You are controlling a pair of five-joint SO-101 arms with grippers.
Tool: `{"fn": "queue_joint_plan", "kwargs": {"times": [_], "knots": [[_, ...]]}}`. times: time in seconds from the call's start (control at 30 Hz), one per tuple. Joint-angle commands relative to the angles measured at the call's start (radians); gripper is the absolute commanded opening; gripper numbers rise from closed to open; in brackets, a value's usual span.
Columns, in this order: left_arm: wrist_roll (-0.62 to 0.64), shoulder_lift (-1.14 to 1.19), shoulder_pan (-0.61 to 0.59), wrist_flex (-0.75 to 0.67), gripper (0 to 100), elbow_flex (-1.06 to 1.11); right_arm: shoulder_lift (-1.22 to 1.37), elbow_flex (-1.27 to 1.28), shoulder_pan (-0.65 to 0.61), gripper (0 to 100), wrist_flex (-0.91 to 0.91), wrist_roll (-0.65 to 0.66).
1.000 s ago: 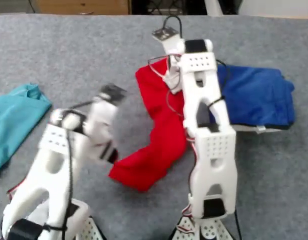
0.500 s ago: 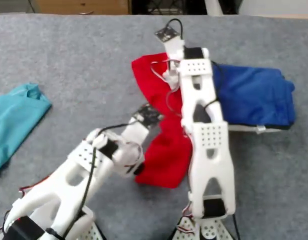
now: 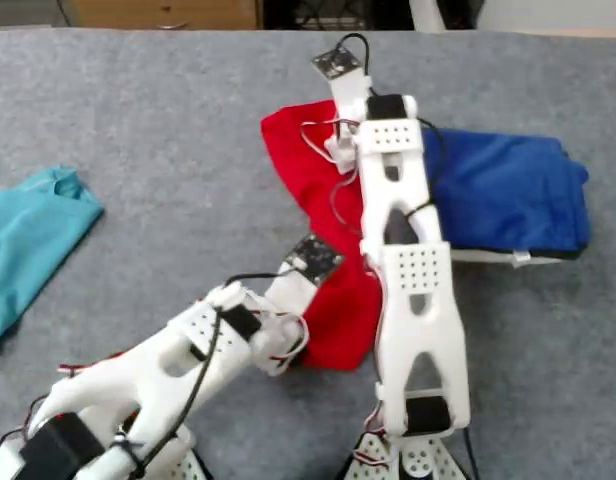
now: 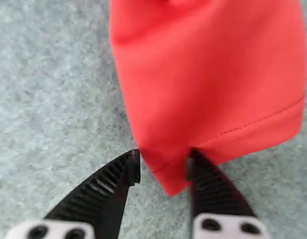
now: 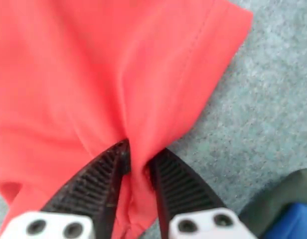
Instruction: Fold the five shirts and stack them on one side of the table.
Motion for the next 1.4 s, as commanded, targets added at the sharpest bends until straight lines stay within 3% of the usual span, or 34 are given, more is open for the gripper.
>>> {"fn": "queue_joint_plan", "kwargs": {"times": [0.0,0.13,0.27,0.43,0.53,0.7,0.8,1.07,1.17,1.27,1.37], "knots": [[0.011,0.066,-0.024,-0.026,5,-0.064,-0.015,-0.051,0.031,1.5,-0.002,-0.009],[0.011,0.107,-0.088,-0.025,3,-0.104,-0.013,-0.044,0.028,1.5,0.003,-0.003],[0.003,0.098,-0.234,0.018,3,-0.113,-0.028,-0.059,0.026,1.5,0.075,0.003],[0.002,-0.026,-0.495,0.278,3,-0.246,-0.053,-0.163,0.009,1.5,0.275,0.144],[-0.063,-0.130,-0.687,0.367,3,-0.317,-0.053,-0.268,0.015,1.5,0.336,0.169],[-0.172,-0.328,-1.004,0.400,3,-0.378,-0.114,-0.292,0.061,1.5,0.336,0.138],[-0.209,-0.411,-1.119,0.376,3,-0.364,-0.208,-0.168,0.057,1.5,0.336,0.138],[-0.238,-0.433,-1.136,0.152,3,-0.128,-0.338,0.170,-0.100,1.6,0.267,0.147],[-0.241,-0.433,-1.093,0.272,6,-0.191,-0.321,0.182,-0.100,1.6,0.241,0.147],[-0.262,-0.433,-0.949,0.434,11,-0.252,-0.305,0.183,-0.098,1.6,0.232,0.147],[-0.525,-0.431,-0.785,0.531,17,-0.219,-0.275,0.183,-0.103,1.6,0.204,0.141]]}}
